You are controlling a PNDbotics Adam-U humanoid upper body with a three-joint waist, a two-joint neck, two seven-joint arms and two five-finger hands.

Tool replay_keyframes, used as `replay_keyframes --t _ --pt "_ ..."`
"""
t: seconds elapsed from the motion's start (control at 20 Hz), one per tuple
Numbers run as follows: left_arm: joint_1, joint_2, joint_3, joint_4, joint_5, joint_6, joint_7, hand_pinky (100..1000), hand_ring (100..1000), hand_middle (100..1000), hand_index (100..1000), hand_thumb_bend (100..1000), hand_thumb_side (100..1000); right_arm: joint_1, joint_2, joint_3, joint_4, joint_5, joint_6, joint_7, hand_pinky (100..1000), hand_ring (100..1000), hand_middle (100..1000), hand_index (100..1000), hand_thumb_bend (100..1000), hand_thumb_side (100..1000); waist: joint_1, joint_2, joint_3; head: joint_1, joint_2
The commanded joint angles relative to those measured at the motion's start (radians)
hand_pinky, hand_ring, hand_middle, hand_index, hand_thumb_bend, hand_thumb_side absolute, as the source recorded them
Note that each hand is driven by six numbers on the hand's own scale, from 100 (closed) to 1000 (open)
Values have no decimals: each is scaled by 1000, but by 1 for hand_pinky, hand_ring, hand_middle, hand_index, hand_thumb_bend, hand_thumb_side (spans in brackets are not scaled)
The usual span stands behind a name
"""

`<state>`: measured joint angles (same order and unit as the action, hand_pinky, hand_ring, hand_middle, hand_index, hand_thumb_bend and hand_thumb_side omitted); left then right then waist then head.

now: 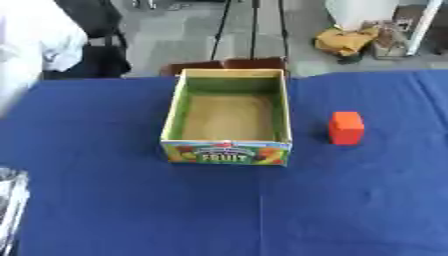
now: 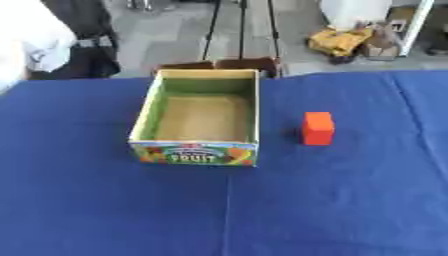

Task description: Pick up objects on the table and place them in the box.

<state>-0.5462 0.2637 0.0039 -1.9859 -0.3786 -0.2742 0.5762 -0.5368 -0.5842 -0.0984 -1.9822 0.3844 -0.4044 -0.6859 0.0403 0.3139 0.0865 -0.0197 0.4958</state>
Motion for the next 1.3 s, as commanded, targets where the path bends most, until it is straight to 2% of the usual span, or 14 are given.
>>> replay_keyframes --t 0.05,0.25,0.4,0.55,0.6,0.7,0.8,0.95,1.1,1.2,1.3 --pt "-6 24 8 -14 -3 0 4 742 861 840 944 100 951 -24 -29 -7 -18 3 5 4 707 757 662 758 100 1000 -6 -40 1 2 -6" --pt "-4 27 7 -14 -1 2 2 742 861 839 944 100 951 -73 -52 13 -18 1 58 46 715 775 679 780 100 1000 -6 -40 2 0 -1" --pt "-3 26 5 -14 1 3 0 741 861 839 944 100 951 -134 -85 38 -18 11 160 148 728 798 699 802 100 1000 -8 -42 6 -3 0" --pt "-1 27 3 -14 2 3 -2 741 861 839 944 100 950 -195 -114 65 -8 35 280 302 752 836 724 830 100 1000 -9 -45 9 -7 3" --pt "-1 27 3 -14 3 4 -3 741 861 839 944 100 950 -221 -123 77 10 43 318 369 757 842 724 834 131 1000 -10 -47 11 -9 4" --pt "1 27 2 -14 4 5 -5 741 861 838 944 100 949 -270 -139 98 59 62 371 504 768 852 734 846 197 1000 -10 -49 12 -11 5" --pt "2 27 0 -14 5 5 -6 740 861 838 944 100 949 -322 -150 117 130 94 402 641 773 857 738 849 246 1000 -11 -50 12 -13 6" --pt "4 28 -2 -14 7 7 -8 740 860 838 944 100 946 -395 -159 147 262 149 412 832 782 864 749 852 299 1000 -11 -51 13 -16 7" --pt "5 30 -3 -14 8 8 -11 740 860 838 944 100 952 -456 -154 167 396 196 388 985 780 861 748 842 365 1000 -12 -50 14 -17 6" --pt "5 29 -5 -14 10 8 -13 739 860 838 943 100 953 -491 -144 174 478 227 362 1038 781 860 748 850 418 1000 -11 -49 14 -18 5" --pt "5 27 -6 -14 12 7 -13 739 860 838 943 100 950 -519 -133 182 555 266 333 1051 788 866 764 872 485 1000 -11 -47 15 -20 2"
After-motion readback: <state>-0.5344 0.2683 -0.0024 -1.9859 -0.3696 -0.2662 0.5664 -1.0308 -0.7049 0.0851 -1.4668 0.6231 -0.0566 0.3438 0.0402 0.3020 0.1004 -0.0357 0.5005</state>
